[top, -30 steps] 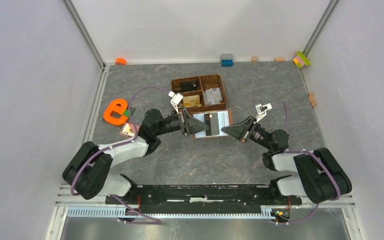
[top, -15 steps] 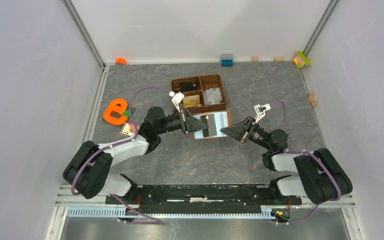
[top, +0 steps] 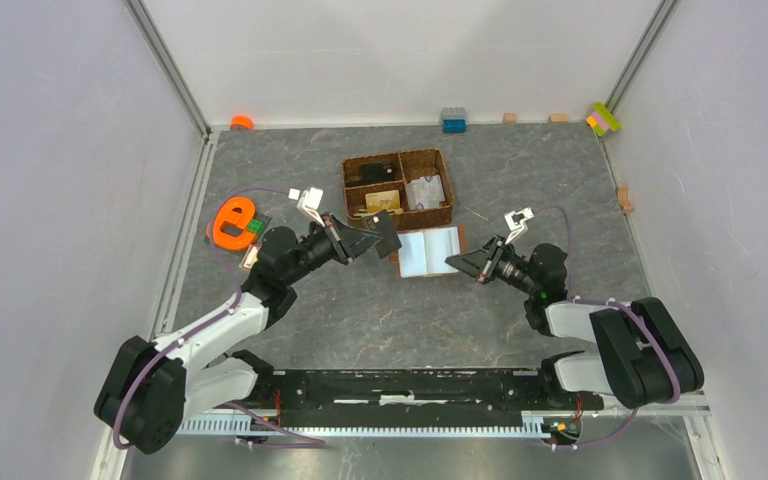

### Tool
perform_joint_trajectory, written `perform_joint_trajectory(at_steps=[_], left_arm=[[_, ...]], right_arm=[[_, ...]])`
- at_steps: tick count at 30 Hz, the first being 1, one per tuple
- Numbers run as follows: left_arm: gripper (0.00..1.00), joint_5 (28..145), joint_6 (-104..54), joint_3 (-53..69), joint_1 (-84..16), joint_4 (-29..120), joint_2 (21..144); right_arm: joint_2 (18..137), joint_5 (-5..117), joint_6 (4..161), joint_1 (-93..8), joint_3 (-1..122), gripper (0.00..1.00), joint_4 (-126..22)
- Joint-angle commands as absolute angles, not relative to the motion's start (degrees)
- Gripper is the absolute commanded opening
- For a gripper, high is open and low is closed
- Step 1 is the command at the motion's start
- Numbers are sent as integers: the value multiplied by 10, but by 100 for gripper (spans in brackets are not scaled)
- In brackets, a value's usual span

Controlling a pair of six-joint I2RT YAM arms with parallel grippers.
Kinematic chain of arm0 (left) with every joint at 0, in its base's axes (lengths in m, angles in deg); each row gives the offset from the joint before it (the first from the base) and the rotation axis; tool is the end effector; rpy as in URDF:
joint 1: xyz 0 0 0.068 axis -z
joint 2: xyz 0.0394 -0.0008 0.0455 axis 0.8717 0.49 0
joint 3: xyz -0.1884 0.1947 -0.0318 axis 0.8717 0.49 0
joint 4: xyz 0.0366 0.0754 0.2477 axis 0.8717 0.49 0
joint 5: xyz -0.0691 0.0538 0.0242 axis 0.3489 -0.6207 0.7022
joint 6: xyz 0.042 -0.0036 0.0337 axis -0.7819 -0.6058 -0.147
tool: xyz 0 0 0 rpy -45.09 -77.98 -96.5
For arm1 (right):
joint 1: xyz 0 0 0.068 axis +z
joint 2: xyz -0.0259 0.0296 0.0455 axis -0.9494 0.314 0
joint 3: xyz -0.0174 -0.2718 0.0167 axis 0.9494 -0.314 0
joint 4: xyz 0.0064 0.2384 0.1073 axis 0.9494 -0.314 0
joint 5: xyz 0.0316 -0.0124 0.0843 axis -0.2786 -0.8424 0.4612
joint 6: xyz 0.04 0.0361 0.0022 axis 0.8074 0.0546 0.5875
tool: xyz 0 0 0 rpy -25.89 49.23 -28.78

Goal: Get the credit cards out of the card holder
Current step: Remove the credit card from the card holder, then place the card holder at the center of the board.

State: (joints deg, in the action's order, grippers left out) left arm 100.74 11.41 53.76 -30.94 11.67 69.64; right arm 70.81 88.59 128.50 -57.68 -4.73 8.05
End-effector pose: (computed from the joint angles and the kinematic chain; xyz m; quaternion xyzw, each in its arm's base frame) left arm 0.2008 -0.1303 0.2507 0.0284 0.7092 -0.5403 0.4520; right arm 0.1990 0.0732 0.1648 0.0104 0.7300 0.5597 0.3920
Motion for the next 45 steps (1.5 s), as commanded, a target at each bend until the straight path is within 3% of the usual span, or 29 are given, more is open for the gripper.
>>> perform_joint_trajectory(at_steps=[1,20,25,31,34,41,45], left_arm=[[2,980,83,550,-309,102,674],[2,981,88,540,-309,104,706],[2,967,80,542,-309,107,712],[2,938,60,543,-309,127,706],[2,919,55,542,-309,130,707],[2,858,83,548,-309,115,706],[2,749,152,549,-309,115,706]], right_arm=[[749,890,1242,-552,2,0,38],[823,815,1149,-501,62,17,-96],[811,763,1087,-502,97,29,-196],[771,738,1067,-513,96,41,-229],[729,704,1063,-516,73,52,-221],[717,699,1071,-517,58,54,-199],[721,699,1075,-518,58,56,-201]])
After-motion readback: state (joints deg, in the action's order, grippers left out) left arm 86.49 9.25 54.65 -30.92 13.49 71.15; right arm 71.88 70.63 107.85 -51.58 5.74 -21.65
